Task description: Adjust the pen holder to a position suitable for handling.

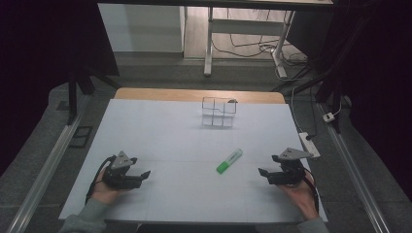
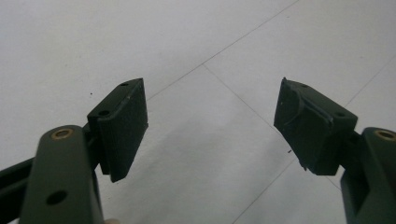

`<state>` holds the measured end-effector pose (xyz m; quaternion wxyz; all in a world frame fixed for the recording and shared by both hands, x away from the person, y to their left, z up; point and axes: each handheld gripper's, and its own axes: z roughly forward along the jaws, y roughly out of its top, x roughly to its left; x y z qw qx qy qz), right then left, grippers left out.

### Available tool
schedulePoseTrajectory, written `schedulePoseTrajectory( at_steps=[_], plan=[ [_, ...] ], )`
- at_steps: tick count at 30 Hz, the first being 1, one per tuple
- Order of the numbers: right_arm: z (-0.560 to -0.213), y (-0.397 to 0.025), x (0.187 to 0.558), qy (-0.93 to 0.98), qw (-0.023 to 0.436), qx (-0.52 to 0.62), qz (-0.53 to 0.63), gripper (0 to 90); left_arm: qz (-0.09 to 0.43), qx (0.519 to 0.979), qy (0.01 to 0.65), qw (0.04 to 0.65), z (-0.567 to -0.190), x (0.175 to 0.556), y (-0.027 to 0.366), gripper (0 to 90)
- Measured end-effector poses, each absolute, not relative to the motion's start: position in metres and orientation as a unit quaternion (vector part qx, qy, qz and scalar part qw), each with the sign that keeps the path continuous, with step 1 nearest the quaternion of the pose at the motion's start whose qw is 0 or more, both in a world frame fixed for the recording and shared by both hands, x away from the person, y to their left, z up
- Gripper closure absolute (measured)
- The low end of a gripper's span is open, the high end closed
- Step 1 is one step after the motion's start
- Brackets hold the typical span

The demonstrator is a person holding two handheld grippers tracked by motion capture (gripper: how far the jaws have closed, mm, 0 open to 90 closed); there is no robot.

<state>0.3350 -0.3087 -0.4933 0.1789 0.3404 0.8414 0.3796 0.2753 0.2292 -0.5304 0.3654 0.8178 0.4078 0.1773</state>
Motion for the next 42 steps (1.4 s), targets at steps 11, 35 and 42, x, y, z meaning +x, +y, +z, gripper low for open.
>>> schedulePoseTrajectory(
  at_steps=[11, 35, 42],
  plan=[
    [-0.4951, -0.3062, 0.3359, 0.847, 0.172, 0.339, 0.372, 23.5, 0.177, 0.817, 0.408, 0.368, -0.5299, 0.2751, 0.2304, 25.5],
    [-0.4915, -0.3024, 0.338, 0.845, 0.17, 0.336, 0.379, 26.4, 0.176, 0.818, 0.406, 0.367, -0.5299, 0.2747, 0.2295, 25.5],
    [-0.4863, -0.2998, 0.3413, 0.847, 0.165, 0.331, 0.381, 26.3, 0.176, 0.819, 0.405, 0.366, -0.5303, 0.2743, 0.2297, 25.4]
  ],
)
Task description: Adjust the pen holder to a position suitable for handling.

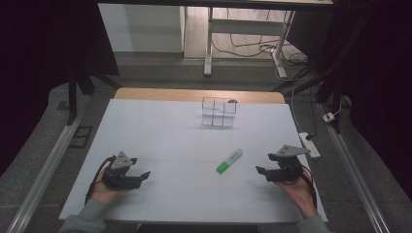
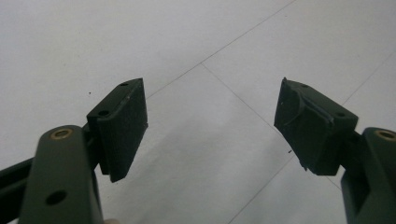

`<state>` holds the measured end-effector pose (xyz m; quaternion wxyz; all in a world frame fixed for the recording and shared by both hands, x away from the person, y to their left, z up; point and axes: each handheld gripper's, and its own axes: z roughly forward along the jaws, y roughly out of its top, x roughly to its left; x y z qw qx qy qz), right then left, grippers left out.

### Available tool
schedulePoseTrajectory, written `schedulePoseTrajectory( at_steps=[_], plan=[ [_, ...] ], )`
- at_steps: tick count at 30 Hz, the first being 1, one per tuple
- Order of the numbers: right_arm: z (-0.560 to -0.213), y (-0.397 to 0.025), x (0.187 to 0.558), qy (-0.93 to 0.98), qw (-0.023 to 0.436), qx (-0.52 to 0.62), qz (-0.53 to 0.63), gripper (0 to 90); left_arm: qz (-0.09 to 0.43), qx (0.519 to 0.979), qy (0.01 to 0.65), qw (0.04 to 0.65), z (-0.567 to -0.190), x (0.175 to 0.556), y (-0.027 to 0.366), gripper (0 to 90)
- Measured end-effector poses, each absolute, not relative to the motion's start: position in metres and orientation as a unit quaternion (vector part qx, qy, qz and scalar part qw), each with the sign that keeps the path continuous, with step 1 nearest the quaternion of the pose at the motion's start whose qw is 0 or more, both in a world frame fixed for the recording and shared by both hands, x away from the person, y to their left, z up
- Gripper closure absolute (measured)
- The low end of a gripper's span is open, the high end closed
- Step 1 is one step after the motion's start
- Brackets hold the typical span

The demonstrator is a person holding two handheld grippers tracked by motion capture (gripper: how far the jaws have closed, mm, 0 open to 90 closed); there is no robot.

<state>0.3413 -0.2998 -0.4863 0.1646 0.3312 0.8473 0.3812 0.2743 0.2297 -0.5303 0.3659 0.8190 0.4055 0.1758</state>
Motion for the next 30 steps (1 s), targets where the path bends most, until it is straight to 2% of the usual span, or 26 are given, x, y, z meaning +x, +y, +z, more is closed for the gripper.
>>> schedulePoseTrajectory(
  at_steps=[16, 30],
  plan=[
    [-0.476, -0.274, 0.36, 0.855, 0.153, 0.31, 0.387, 26.6, 0.178, 0.821, 0.403, 0.364, -0.53, 0.273, 0.228, 25.2],
    [-0.471, -0.253, 0.393, 0.846, 0.155, 0.321, 0.396, 29.3, 0.179, 0.82, 0.404, 0.363, -0.53, 0.272, 0.23, 25.3]
  ],
)
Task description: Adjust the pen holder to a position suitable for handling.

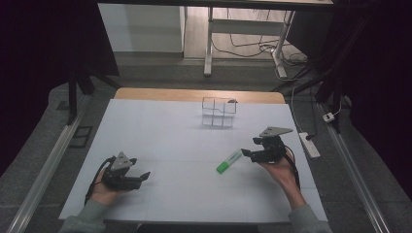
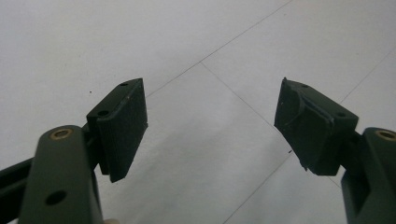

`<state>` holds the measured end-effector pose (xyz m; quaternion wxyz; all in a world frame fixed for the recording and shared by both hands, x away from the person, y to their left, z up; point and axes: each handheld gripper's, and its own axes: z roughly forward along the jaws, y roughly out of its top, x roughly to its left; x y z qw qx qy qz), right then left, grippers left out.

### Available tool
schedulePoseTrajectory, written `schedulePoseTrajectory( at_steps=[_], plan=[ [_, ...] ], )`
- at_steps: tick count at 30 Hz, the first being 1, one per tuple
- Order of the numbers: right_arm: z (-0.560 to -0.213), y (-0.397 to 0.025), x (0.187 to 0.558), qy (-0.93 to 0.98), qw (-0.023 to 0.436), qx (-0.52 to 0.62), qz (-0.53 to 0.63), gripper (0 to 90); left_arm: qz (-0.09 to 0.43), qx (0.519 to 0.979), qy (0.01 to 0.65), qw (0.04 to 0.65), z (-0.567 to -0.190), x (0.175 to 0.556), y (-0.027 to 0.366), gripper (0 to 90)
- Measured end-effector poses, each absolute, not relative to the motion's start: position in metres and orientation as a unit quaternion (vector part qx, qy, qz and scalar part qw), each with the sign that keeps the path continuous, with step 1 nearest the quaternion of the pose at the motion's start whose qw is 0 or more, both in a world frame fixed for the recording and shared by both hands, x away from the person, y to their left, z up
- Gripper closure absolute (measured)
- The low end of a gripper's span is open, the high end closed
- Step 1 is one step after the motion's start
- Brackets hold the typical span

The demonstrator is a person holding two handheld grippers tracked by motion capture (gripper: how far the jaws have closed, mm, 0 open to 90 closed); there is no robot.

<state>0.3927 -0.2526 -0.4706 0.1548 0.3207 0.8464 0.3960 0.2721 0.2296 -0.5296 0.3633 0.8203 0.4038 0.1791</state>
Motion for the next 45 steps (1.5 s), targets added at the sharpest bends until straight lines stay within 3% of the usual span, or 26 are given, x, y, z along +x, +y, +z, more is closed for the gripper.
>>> schedulePoseTrajectory(
  at_steps=[24, 32, 36, 43, 44, 45],
  plan=[
    [-0.471, -0.236, 0.455, 0.837, 0.165, 0.355, 0.382, 33.2, 0.179, 0.821, 0.404, 0.362, -0.53, 0.272, 0.231, 25.2],
    [-0.474, -0.236, 0.482, 0.828, 0.171, 0.378, 0.377, 39.2, 0.177, 0.821, 0.405, 0.361, -0.531, 0.273, 0.232, 25.1],
    [-0.476, -0.237, 0.489, 0.825, 0.171, 0.385, 0.377, 44.9, 0.177, 0.821, 0.404, 0.362, -0.532, 0.273, 0.232, 25.2],
    [-0.477, -0.224, 0.506, 0.823, 0.184, 0.385, 0.374, 69.1, 0.176, 0.822, 0.403, 0.362, -0.532, 0.273, 0.231, 25.1],
    [-0.477, -0.224, 0.506, 0.823, 0.184, 0.385, 0.374, 69.1, 0.176, 0.823, 0.402, 0.361, -0.532, 0.273, 0.231, 25.1],
    [-0.478, -0.222, 0.511, 0.82, 0.176, 0.386, 0.383, 78.5, 0.176, 0.823, 0.402, 0.361, -0.532, 0.273, 0.231, 25.1]
  ],
)
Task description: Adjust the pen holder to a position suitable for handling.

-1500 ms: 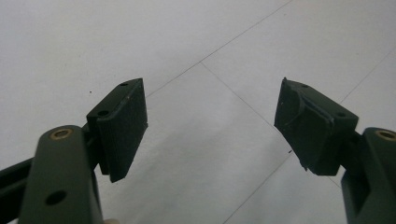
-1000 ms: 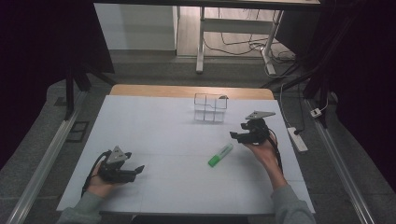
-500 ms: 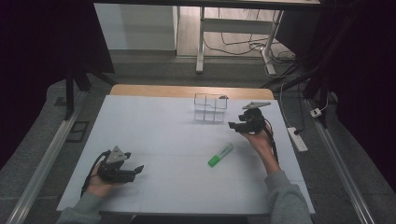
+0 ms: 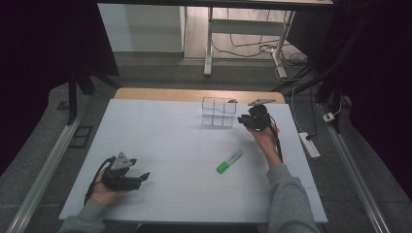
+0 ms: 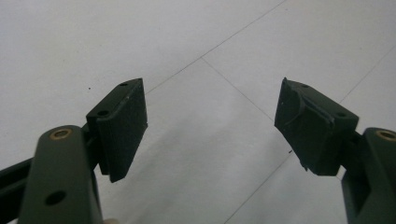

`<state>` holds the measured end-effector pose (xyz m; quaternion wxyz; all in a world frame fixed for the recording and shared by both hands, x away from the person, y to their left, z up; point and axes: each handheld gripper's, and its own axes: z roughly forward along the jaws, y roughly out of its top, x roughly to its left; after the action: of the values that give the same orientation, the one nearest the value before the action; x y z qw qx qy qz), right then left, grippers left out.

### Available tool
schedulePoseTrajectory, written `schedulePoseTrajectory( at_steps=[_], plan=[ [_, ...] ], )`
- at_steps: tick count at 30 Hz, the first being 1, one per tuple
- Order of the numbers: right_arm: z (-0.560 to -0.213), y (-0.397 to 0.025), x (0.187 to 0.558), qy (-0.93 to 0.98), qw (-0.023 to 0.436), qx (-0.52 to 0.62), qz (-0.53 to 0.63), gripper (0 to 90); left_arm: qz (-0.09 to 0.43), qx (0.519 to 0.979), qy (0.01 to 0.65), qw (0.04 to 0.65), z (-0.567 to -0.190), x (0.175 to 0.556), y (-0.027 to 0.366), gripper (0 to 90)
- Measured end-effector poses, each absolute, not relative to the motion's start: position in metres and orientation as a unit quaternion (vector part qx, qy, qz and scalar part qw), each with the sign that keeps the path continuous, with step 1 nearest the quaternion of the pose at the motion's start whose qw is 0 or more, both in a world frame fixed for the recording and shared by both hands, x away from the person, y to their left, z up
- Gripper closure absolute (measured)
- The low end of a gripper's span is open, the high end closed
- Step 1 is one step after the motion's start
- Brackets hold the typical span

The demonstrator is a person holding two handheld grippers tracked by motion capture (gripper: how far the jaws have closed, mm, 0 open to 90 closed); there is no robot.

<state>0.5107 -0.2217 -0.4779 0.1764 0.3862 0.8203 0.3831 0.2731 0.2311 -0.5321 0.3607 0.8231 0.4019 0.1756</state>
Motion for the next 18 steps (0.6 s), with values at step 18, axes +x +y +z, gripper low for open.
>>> schedulePoseTrajectory(
  at_steps=[18],
  plan=[
    [-0.484, -0.211, 0.54, 0.815, 0.172, 0.396, 0.387, 89.6, 0.175, 0.824, 0.402, 0.36, -0.533, 0.273, 0.233, 25.1]
  ],
)
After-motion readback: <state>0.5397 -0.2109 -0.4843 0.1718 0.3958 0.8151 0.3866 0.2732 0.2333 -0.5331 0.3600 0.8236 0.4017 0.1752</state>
